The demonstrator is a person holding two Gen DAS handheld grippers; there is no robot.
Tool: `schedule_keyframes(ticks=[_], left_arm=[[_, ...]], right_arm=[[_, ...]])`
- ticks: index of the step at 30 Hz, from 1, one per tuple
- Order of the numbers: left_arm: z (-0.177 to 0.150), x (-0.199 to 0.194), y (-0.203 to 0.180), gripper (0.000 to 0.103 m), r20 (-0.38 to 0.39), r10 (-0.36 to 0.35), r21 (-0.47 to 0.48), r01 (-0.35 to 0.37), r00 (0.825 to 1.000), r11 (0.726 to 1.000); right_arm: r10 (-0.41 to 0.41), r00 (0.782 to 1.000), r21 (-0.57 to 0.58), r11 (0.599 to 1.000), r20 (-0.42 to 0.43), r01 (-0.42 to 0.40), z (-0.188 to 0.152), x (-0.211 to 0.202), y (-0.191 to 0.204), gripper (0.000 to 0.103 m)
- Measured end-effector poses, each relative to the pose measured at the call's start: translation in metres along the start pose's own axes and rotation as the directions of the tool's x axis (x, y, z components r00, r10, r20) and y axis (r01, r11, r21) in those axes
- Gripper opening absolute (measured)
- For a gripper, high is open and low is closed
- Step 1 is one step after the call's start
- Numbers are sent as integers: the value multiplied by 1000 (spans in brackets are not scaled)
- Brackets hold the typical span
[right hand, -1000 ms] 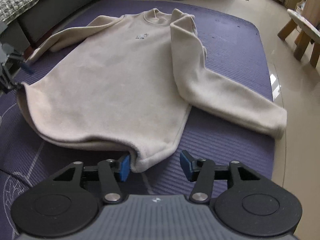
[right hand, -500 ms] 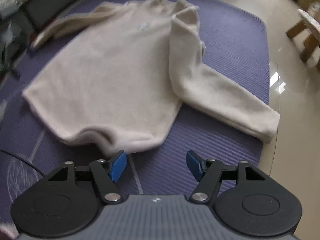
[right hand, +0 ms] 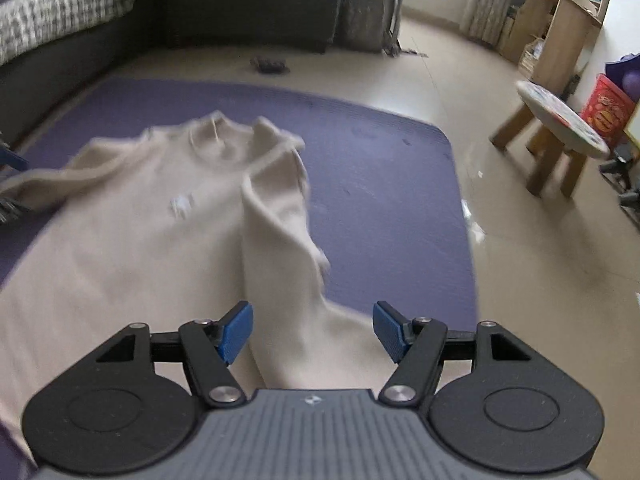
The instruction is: Fold clothes
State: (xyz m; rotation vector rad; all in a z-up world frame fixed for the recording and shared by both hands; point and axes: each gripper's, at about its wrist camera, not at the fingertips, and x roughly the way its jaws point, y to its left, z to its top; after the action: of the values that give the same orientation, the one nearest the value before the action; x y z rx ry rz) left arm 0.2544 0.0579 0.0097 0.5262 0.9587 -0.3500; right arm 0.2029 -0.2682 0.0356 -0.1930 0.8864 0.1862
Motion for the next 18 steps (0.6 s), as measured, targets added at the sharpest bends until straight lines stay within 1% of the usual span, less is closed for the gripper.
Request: schedule_keyframes(ticks=[1, 2, 4, 6, 8, 10, 11, 12, 13, 14, 15, 16, 17, 18], left_arm=[[5, 9, -3, 85, 24, 47, 35, -47, 999, 998], [7, 13, -4, 83, 33, 66, 49, -68, 997, 997], [11, 28, -5, 75, 51, 118, 73, -121, 992, 990], [15, 45, -3, 70, 52, 155, 83, -159, 986, 984], [20, 55, -2, 61, 46, 166, 81, -169, 985, 982], [26, 62, 1, 38, 48, 155, 85, -158, 987, 984], [27, 63, 4, 33, 55, 158, 81, -162, 986, 983], [28, 64, 6, 18, 62, 165, 76, -169, 984, 983], [28, 65, 9, 12, 69, 175, 65, -180, 982, 982], [29, 65, 11, 12, 76, 187, 52, -192, 979, 980], [28, 66, 16, 10, 79, 194, 30, -196, 978, 980], [27, 67, 21, 7, 79, 198, 4, -199, 977, 980], [26, 68, 27, 3, 80, 202, -21, -201, 976, 979], [26, 70, 33, 1, 77, 225, -41, -222, 971, 974]], right_arm=[[1, 1000, -4, 1000, 7, -1, 4, 9, 5, 67], [2, 1000, -13, 1000, 14, -2, 8, 20, 11, 67], [4, 1000, -42, 999, 24, -3, 17, 43, 24, 67], [-6, 1000, -75, 997, 30, 8, 24, 65, 37, 67], [-37, 998, -104, 994, 44, 42, 31, 85, 48, 67], [-71, 996, -130, 988, 59, 78, 38, 103, 58, 67], [-77, 995, -133, 988, 58, 84, 41, 112, 61, 67], [-77, 996, -132, 988, 52, 83, 45, 123, 63, 67], [-71, 996, -123, 989, 45, 76, 48, 132, 64, 65], [-66, 997, -108, 992, 39, 69, 51, 139, 62, 57], [-63, 997, -98, 993, 36, 66, 51, 142, 59, 49], [-62, 997, -86, 994, 34, 65, 52, 144, 57, 25], [-66, 997, -55, 996, 34, 68, 52, 145, 50, 15], [-71, 997, -7, 997, 38, 71, 51, 146, 40, 16]])
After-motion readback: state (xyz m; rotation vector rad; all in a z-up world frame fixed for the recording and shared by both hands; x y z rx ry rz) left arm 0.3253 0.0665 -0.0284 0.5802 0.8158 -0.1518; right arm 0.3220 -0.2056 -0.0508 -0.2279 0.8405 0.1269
